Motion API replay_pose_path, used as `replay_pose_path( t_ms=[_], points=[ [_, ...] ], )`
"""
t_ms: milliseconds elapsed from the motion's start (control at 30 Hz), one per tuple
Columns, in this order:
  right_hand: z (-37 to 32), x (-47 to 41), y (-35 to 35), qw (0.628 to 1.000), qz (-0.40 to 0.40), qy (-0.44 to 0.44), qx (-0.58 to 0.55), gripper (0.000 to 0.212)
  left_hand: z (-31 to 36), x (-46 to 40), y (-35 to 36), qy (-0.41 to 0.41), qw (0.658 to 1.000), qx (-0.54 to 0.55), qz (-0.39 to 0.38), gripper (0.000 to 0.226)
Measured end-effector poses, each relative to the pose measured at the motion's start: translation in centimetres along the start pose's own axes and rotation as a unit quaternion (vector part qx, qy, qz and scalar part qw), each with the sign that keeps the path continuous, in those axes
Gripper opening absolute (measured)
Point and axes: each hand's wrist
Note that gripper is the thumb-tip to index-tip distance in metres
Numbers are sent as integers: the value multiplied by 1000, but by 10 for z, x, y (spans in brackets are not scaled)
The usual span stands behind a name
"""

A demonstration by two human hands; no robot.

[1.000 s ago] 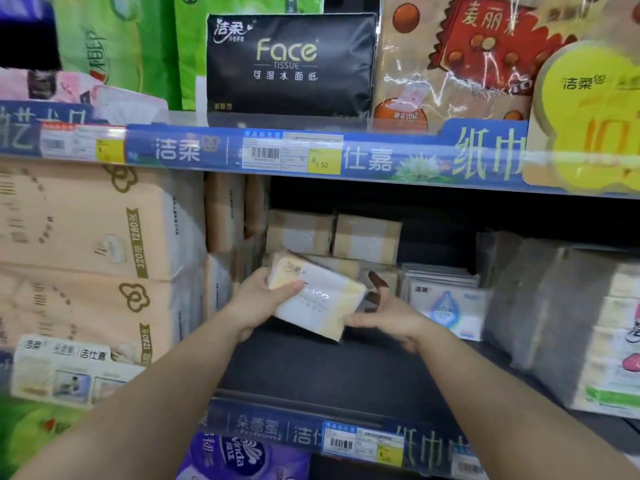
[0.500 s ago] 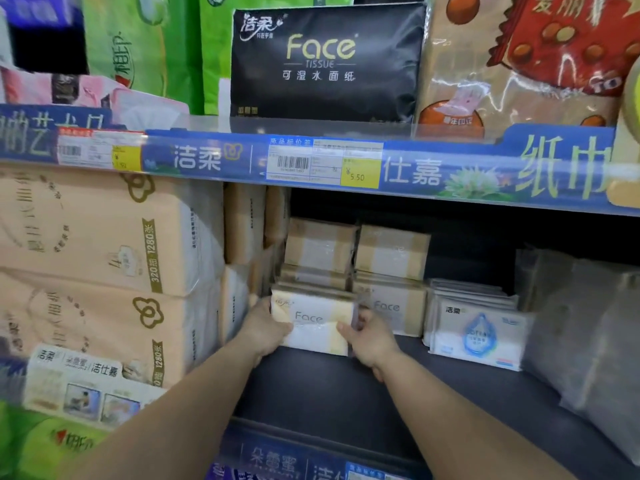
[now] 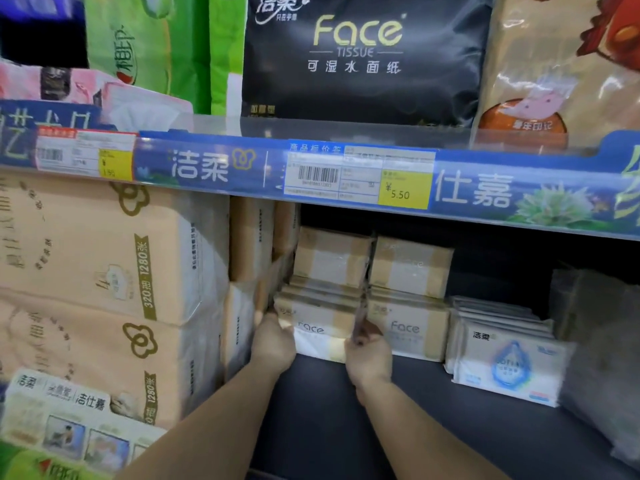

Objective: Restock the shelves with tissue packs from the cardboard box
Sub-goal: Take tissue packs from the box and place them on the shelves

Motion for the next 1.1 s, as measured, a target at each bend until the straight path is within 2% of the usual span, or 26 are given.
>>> replay_pose_path(
  t_ms=[167,267,367,533,633,700,767,867,967,1100],
  points=[
    [-4,9,-5,999,5,-27,24,9,7,11,-5,-14,999,-5,49,22],
    [-9,16,-9,1000,7,-6,14,20,12,24,-9,-24,999,14,20,26],
    [-20,22,-12,998,-13,-13,60,34,12,37,-11,-18,999,31,-16,36],
    [-37,41,-22,993,-28,-15,116,47,7,52,-19,25,998,62,-8,57],
    [-37,58,-36,993,-44,9,106,56,6,60,-17,28,998,31,-56,63],
    [-32,71,-55,988,-54,9,145,61,9,71,-13,58,994,-24,-91,63],
    [-28,85,-81,972,-67,-14,223,62,16,89,-8,105,981,-108,-126,62],
    [-24,104,-127,936,-54,-63,343,63,32,124,0,168,941,-224,-188,66],
    [-21,126,-181,901,-29,-91,424,60,54,166,17,239,897,-312,-199,70],
    [-8,187,-312,863,57,-89,494,55,103,283,70,337,849,-339,-226,71]
  ],
)
Point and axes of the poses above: each hand's wrist, its own x-axis away from the middle knuckle, its own y-axis out of the palm, z = x × y, and after that the axes turned 4 degrees about -x, right-handed
